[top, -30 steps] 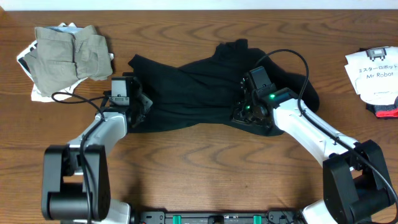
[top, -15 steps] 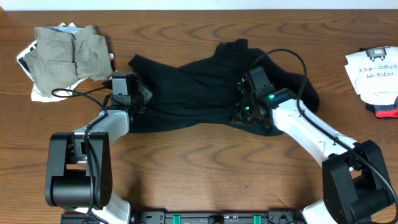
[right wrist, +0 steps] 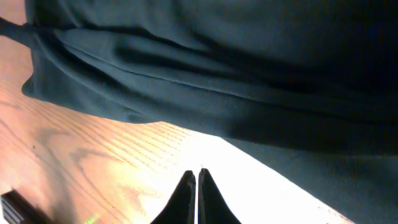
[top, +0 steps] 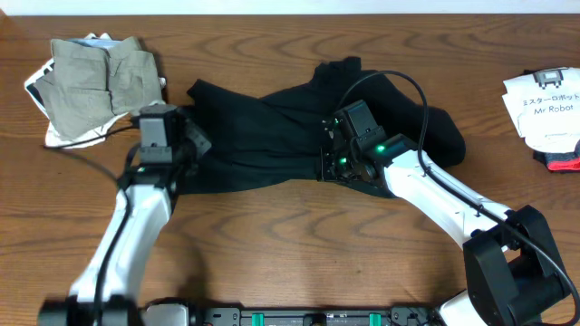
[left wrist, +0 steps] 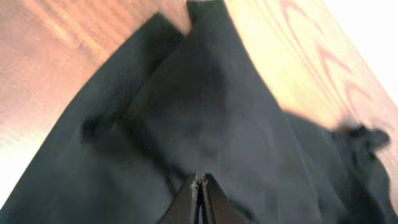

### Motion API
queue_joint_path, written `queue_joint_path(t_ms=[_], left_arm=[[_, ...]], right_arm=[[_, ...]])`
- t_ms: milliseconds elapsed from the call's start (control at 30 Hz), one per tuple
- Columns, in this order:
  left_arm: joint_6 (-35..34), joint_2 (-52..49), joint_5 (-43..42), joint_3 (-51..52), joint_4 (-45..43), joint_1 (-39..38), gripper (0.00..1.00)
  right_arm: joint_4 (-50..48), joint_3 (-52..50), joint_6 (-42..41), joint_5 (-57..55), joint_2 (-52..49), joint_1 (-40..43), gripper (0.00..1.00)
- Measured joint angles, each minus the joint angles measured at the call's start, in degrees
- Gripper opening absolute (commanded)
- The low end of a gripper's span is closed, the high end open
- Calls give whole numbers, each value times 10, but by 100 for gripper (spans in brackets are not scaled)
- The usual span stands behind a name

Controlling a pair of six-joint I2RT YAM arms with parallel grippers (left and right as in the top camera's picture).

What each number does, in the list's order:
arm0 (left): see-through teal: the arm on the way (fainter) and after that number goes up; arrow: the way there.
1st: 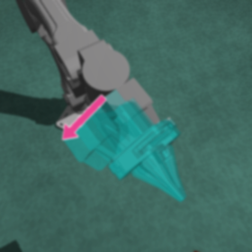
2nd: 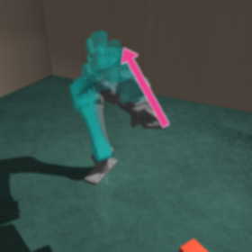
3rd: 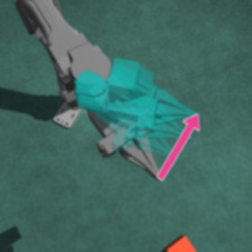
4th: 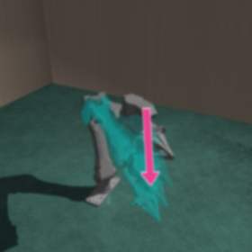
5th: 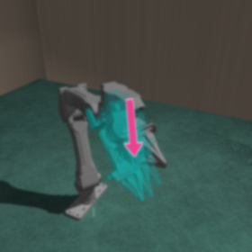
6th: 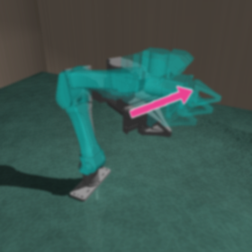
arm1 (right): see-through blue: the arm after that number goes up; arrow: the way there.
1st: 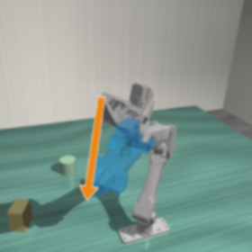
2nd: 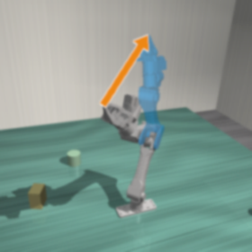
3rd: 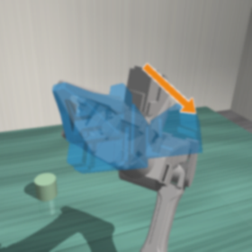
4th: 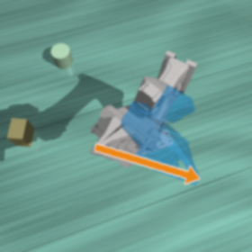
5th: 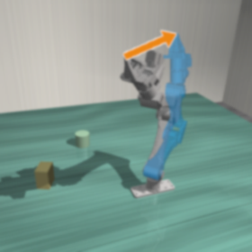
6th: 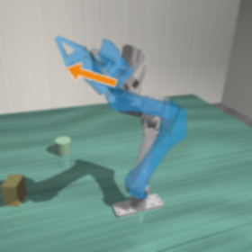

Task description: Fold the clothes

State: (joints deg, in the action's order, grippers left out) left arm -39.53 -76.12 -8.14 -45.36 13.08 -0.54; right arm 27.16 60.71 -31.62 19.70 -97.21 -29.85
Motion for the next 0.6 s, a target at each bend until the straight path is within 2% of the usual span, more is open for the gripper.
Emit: queue_joint_path(t_ms=[100,267,433,600], left_arm=[[3,27,-32,-1,62,-3,6],[3,10,-71,-1,132,-32,6],[-15,-29,-86,-1,131,-72,6],[-55,-85,-95,-1,91,-91,6]], right_arm=[[-1,0,-9,-9,0,0,2],[-27,0,-32,-16,-25,0,1],[-43,0,-47,-15,-67,0,1],[-48,0,-54,-13,-78,0,2]])
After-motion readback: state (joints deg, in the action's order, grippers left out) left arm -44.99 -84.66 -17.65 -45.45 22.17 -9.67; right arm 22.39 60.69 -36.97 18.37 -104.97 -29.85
